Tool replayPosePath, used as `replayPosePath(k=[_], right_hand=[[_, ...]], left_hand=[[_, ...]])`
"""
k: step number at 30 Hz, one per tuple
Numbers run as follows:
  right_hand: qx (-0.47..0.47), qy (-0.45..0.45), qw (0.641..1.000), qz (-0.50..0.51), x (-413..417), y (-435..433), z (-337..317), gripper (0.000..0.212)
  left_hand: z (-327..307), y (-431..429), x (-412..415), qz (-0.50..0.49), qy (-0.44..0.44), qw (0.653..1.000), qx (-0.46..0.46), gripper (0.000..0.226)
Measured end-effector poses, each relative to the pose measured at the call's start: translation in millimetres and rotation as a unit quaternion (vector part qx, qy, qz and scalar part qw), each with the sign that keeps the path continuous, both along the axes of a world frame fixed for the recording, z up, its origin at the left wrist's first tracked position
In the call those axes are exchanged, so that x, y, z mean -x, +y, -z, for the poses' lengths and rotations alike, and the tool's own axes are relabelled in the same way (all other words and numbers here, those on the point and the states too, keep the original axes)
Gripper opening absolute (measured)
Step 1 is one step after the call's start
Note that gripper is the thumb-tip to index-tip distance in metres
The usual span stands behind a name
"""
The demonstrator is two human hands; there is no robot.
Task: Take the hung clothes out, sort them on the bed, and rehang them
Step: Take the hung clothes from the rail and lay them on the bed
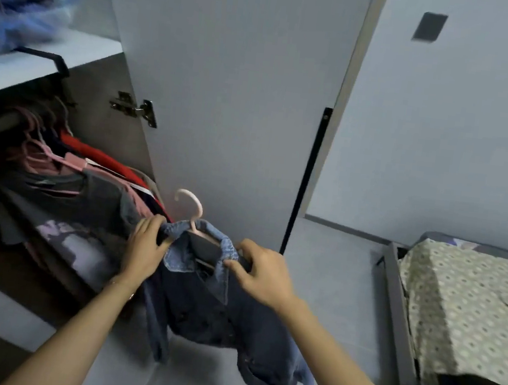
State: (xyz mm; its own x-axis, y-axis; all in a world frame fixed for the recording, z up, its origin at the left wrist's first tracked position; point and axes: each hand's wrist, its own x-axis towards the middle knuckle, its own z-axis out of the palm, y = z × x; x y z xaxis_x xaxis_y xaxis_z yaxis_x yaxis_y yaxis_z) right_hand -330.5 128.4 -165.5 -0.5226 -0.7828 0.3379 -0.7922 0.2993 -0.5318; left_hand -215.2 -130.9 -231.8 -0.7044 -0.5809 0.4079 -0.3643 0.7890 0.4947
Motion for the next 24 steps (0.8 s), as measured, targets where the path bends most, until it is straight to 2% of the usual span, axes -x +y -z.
replayPosePath(k=[2,5,13,19,24], right_hand=[[-0.021,0.002,1.0,0.02,6,32,2,0.027],[-0.055,0.002,0.997,0.053,16,83,7,0.029],[-0.096,-0.041,0.975,0.197,35,228,23,0.04],[-0.097,-0.08,0.926,0.355,39,320,29,0.038],[-0.089,-0.114,0.859,0.492,47,384,38,0.039]], left_hand=[[0,33,14,0.017,-0.003,0.999,-0.033,0.029],[-2,85,38,0.041,-0.022,0.999,-0.027,0.03],[2,232,123,0.133,-0.065,0.988,-0.044,0.019],[1,333,188,0.255,-0.09,0.962,-0.043,0.021],[8,413,250,0.369,-0.121,0.92,-0.048,0.03]])
